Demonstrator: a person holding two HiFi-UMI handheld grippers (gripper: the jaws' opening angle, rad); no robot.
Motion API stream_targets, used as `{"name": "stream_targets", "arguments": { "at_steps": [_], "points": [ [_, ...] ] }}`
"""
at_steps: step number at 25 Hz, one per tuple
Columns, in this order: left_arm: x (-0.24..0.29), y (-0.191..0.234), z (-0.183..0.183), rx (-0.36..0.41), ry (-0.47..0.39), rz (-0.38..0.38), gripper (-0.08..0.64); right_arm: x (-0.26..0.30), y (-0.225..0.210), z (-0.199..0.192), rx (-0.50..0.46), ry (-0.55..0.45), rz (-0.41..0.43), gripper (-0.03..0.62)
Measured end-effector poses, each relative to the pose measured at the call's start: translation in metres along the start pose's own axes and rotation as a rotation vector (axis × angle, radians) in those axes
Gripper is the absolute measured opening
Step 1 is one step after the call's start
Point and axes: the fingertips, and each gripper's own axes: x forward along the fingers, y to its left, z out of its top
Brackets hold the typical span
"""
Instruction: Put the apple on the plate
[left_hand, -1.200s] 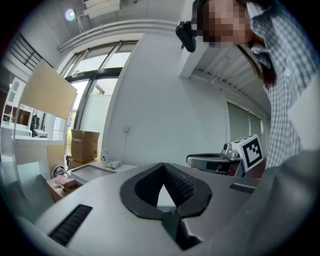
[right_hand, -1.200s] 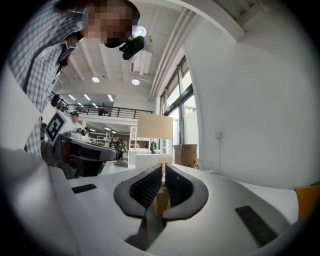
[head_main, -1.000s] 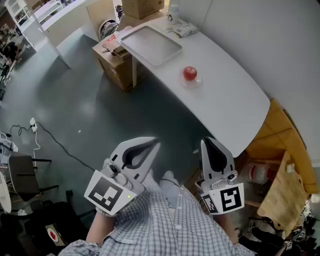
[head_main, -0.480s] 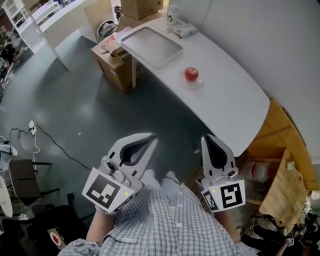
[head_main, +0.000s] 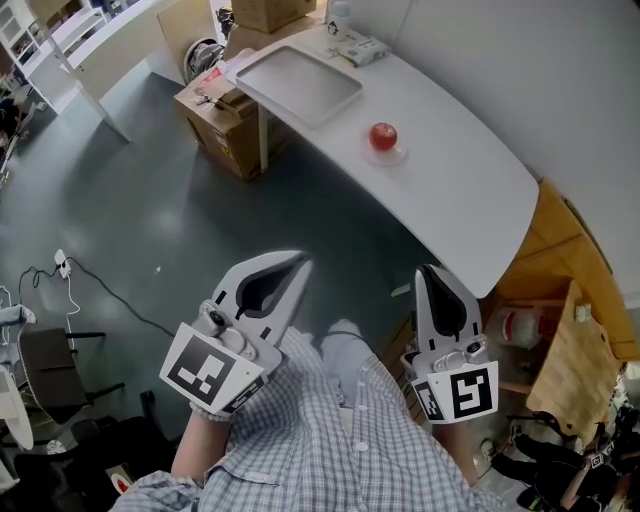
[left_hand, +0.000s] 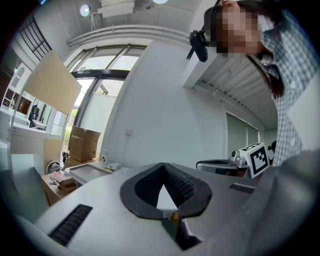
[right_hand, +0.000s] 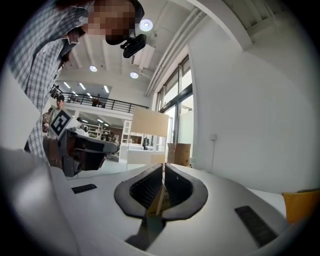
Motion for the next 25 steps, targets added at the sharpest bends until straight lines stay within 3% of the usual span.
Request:
{"name": "stream_targets", "arguments": {
  "at_steps": [8, 11, 25],
  "points": [
    [0.019, 0.012, 0.0, 0.041, 0.017, 0.007, 0.009, 0.016, -0.038, -0.013, 0.002, 0.038, -0.086, 0.029],
    [0.029, 0.022, -0.003, 0.053, 0.046, 0.03, 0.009, 0.032, -0.049, -0.015, -0.003, 0.027, -0.069, 0.029],
    [0.127, 0.082, 0.01, 0.061, 0.025, 0.075, 0.009, 0.13, -0.111, -0.015, -0.004, 0.005, 0.016, 0.029]
  ]
}}
